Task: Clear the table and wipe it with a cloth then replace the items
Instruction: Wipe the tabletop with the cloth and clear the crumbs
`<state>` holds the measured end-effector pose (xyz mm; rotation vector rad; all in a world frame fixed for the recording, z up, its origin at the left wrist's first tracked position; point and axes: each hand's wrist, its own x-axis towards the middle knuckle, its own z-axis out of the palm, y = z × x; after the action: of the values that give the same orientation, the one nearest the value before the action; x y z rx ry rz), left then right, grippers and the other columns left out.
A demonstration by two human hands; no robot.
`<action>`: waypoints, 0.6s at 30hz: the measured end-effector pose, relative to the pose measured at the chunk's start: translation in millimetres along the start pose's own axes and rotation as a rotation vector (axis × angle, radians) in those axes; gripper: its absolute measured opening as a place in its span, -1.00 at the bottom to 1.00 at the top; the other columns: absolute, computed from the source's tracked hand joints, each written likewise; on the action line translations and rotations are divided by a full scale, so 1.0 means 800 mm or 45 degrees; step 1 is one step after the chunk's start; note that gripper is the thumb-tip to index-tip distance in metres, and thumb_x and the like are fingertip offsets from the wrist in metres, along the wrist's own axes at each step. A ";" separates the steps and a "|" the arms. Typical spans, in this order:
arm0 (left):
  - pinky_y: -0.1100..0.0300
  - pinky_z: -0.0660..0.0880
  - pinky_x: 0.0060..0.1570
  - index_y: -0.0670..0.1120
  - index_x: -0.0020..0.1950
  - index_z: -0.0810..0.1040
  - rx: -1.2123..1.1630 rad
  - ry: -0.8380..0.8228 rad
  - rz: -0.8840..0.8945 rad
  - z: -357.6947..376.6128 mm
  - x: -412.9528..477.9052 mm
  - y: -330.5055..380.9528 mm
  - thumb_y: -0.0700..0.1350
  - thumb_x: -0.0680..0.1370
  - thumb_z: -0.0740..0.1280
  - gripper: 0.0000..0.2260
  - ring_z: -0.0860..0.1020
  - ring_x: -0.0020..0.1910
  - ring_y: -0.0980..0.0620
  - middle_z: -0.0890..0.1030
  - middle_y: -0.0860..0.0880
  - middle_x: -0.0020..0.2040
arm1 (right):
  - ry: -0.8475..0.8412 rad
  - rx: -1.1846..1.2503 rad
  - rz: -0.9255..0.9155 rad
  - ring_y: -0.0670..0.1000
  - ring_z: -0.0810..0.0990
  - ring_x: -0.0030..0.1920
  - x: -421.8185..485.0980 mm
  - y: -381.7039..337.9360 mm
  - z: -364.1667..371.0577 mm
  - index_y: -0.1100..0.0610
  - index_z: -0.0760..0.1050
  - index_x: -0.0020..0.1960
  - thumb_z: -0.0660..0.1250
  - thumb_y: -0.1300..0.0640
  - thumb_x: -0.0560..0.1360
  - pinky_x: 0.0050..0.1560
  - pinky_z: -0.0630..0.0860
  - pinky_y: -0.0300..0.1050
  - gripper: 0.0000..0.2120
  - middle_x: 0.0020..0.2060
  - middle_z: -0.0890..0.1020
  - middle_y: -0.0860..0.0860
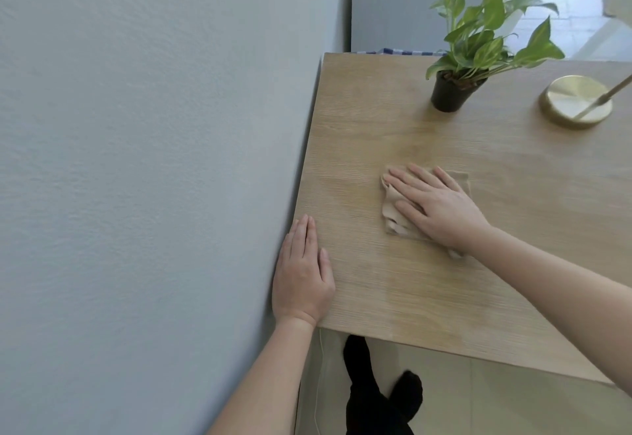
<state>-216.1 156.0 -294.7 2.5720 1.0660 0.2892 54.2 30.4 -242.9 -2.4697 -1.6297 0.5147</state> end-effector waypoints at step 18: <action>0.02 0.22 0.65 -0.17 0.69 0.29 -0.010 0.018 0.012 0.005 0.000 0.001 -0.07 0.71 0.17 -0.47 0.24 0.68 -0.01 0.30 -0.08 0.69 | 0.057 0.080 0.136 -0.16 -0.11 0.69 0.080 -0.058 0.008 -0.25 0.01 0.71 -0.16 -0.23 0.76 0.69 -0.20 0.08 -0.48 0.68 0.04 -0.32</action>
<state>-214.2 154.8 -297.7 2.5722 1.0555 0.3140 34.3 107.1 -248.4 -2.5134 -1.4492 0.5122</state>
